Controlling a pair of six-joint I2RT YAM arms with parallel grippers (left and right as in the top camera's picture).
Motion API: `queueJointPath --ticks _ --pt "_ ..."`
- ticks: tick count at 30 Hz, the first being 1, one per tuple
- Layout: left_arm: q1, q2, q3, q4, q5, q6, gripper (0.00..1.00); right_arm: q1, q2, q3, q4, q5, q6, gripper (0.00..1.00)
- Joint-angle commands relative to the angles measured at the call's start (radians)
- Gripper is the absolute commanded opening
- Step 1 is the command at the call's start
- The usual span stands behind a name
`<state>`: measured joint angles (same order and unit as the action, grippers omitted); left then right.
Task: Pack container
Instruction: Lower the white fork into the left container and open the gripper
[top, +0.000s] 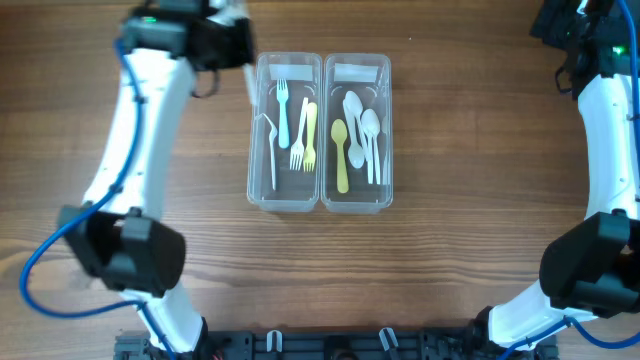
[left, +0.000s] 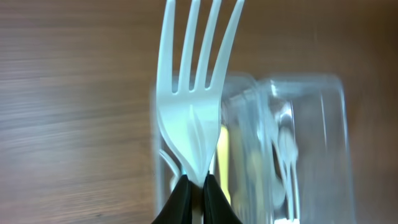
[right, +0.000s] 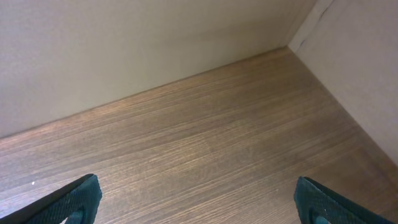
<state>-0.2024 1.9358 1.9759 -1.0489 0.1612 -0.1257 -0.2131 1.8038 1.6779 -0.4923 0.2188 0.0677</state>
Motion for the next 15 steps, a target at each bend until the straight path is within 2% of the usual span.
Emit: queueJointPath --ticks 1,8,10,14,15 --pt "-0.108 0.071 -0.015 -0.026 0.003 0.174 0.04 0.002 -0.012 0.018 0.002 0.017 0.011 1.0" --pt "-0.129 0.151 -0.028 -0.048 -0.032 0.186 0.04 0.002 -0.012 0.018 0.002 0.017 0.011 1.0" --pt "-0.114 0.152 -0.028 -0.051 -0.032 0.184 0.13 0.002 -0.012 0.018 0.002 0.017 0.011 1.0" --pt "-0.094 0.17 -0.028 -0.096 -0.068 0.117 0.1 0.002 -0.012 0.018 0.002 0.017 0.011 1.0" --pt "-0.095 0.174 -0.028 -0.108 -0.069 0.117 0.12 0.002 -0.012 0.018 0.002 0.017 0.011 1.0"
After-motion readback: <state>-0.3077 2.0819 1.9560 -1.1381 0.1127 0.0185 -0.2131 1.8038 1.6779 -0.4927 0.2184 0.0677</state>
